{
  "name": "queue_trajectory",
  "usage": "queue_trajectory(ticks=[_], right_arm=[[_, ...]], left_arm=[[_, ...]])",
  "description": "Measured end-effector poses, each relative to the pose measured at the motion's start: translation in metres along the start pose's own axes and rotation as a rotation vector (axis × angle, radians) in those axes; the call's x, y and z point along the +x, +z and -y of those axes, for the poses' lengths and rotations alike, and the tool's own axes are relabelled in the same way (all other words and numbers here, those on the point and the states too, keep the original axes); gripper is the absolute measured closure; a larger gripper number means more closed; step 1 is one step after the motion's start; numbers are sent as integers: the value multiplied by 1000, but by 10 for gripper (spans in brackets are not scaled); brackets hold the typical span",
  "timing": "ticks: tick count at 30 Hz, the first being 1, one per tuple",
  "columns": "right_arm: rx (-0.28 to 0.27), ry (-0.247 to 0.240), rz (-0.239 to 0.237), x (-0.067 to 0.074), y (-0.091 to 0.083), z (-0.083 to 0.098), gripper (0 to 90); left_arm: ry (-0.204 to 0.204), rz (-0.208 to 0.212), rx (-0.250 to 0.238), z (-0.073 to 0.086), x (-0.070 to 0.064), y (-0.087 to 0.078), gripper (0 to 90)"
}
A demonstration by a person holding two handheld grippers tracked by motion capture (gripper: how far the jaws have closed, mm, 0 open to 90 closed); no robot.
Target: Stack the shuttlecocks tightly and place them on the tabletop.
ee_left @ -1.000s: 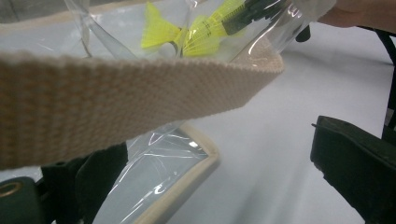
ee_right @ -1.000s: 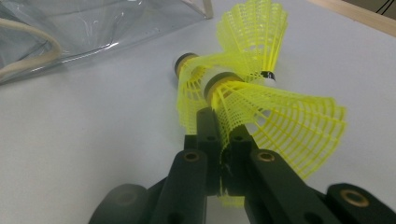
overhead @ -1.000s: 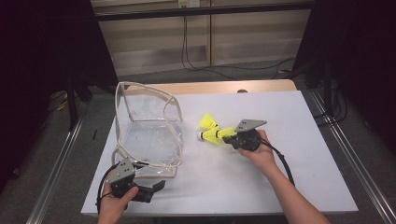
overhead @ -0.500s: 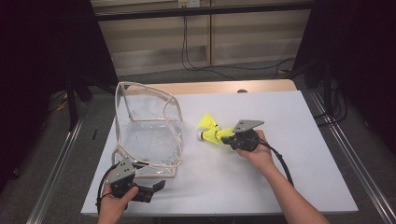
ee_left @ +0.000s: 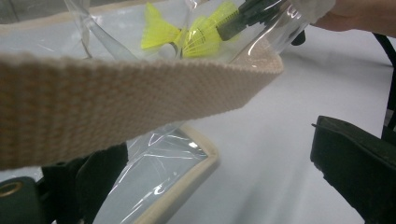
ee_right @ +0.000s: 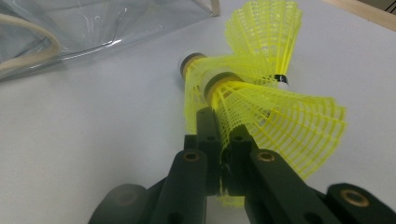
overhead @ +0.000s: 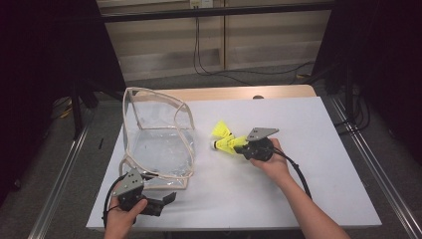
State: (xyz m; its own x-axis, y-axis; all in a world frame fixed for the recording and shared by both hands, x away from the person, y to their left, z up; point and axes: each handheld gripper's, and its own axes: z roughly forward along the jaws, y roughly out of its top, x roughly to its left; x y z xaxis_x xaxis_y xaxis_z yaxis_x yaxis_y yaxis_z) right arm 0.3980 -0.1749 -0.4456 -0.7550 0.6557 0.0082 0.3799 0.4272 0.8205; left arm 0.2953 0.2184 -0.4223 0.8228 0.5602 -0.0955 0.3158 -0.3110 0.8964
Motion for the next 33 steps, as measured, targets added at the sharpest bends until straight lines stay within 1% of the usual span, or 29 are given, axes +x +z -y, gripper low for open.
queue_trajectory(ticks=[6,7,10,20,33], right_arm=[[1,1,-2,0,2,-1,881],[1,5,-2,0,2,-1,879],[6,-4,-4,1,4,-1,880],[15,-6,-4,1,7,-1,880],[10,0,-7,3,11,0,879]], left_arm=[[-1,3,-4,0,0,0,39],[-1,-2,2,0,0,0,39],[-3,2,0,0,0,0,39],[-2,-1,4,0,0,0,39],[2,-2,4,0,0,1,39]])
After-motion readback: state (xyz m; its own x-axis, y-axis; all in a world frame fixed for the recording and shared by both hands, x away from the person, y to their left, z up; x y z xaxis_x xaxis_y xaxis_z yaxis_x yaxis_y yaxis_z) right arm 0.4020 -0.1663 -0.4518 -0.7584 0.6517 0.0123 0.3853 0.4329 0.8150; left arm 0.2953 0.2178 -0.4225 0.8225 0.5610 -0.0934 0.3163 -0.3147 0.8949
